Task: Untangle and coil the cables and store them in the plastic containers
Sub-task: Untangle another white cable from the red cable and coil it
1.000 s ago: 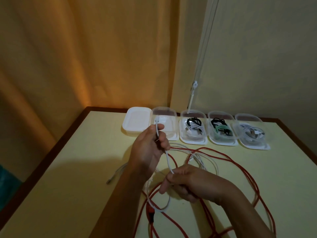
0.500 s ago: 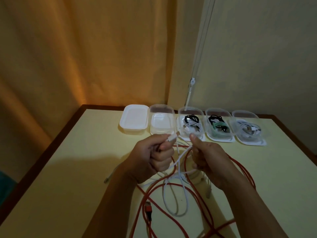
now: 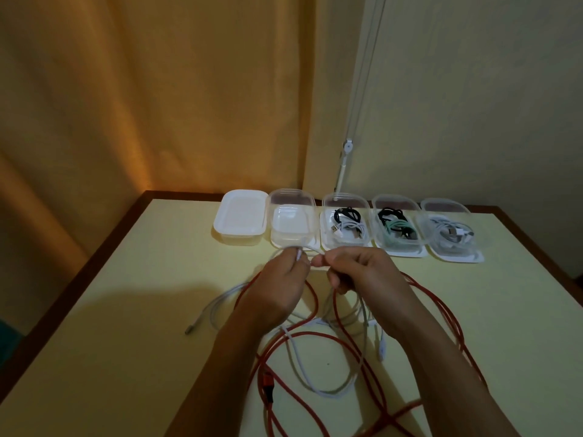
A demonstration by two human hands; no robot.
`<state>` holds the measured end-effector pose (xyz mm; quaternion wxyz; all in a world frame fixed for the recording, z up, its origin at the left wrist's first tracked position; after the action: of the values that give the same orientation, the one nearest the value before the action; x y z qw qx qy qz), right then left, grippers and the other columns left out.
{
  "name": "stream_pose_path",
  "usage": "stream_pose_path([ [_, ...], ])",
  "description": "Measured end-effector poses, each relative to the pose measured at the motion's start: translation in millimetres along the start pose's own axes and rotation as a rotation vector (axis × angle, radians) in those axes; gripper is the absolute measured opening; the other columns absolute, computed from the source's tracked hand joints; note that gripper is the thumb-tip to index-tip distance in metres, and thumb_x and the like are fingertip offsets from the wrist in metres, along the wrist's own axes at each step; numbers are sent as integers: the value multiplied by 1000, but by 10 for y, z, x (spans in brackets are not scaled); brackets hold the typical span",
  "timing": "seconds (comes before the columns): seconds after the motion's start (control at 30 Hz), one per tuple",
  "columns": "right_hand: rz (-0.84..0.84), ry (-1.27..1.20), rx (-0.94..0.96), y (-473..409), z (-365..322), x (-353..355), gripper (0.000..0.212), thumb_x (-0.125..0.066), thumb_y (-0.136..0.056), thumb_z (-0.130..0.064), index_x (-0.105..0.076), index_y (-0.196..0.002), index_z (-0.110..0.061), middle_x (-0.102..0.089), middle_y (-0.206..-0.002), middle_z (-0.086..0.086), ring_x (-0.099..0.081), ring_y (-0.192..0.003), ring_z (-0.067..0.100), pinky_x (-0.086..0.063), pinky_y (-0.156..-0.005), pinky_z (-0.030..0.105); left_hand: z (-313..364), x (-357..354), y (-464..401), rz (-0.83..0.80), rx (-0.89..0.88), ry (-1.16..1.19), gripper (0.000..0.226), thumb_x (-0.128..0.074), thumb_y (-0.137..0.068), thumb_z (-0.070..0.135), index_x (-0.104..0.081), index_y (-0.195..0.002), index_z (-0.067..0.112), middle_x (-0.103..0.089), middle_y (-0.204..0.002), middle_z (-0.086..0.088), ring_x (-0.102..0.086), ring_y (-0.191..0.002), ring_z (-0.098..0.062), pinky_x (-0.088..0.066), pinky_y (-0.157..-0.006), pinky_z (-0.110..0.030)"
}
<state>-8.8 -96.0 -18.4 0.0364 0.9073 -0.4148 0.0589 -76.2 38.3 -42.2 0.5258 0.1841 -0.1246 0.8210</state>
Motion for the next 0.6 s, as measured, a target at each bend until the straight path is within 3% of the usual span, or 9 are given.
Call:
stream_pose_path([
  [0.07,-51,33,-32,16,16,-31,34,-54,-102,-23,-79,-82,-10,-59,-60,5,-49,-60,17,-41,-64,27,91,28,-54,60,55,312,34,-35,-101,9,-47,-70,14,-47,-65,-4,-46,-53,-5,-38,-58,-22],
  [0.1,-89,54,-60,25,29,-52,38,-54,-103,-28,-77,-80,-9,-58,-59,5,-50,-58,16,-42,-63,26,110,68,-78,117,49,462,38,-33,-100,10,-47,-65,14,-44,-59,-4,-43,-51,-9,-36,-57,-24],
  [0.2,-223,145,-178,57,111,-131,50,-49,-102,-46,-70,-71,-13,-57,-58,6,-53,-54,13,-43,-64,28,131,150,-68,265,-32,788,54,-28,-103,19,-59,-60,25,-55,-61,-2,-50,-63,-19,-41,-69,-34],
  [0.27,-288,214,-243,77,183,-164,57,-46,-99,-56,-67,-65,-17,-60,-60,8,-54,-59,16,-45,-72,31,139,169,-38,299,2,998,43,-27,-104,18,-54,-71,16,-57,-63,-5,-54,-64,-22,-46,-72,-36],
  [0.37,-310,209,-307,75,276,-160,60,-49,-95,-64,-60,-62,-16,-59,-61,11,-57,-64,21,-48,-80,36,159,220,-24,281,0,1253,29,-24,-103,19,-38,-78,13,-43,-60,-4,-43,-54,-18,-43,-58,-29],
  [0.5,-310,67,-378,71,349,-122,57,-66,-83,-67,-46,-59,-19,-48,-59,7,-50,-59,20,-48,-69,29,166,285,9,186,-10,1380,26,-24,-96,17,-39,-75,16,-28,-51,4,-25,-40,-9,-25,-43,-23],
  [0.6,-201,-237,-438,50,324,-48,49,-66,-82,-56,-40,-63,-20,-34,-60,3,-38,-55,17,-40,-59,28,254,285,72,21,-27,1401,18,-32,-84,18,-37,-67,18,-18,-44,7,-10,-38,-9,-15,-40,-23],
])
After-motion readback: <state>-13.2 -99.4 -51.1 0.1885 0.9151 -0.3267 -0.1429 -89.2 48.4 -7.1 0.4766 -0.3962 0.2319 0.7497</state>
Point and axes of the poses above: each hand's wrist, its own y-axis away from the middle knuckle, its own x-axis out of the back of the hand, z = x × y, the point moved 4 cm from there along -y, towards the middle knuckle
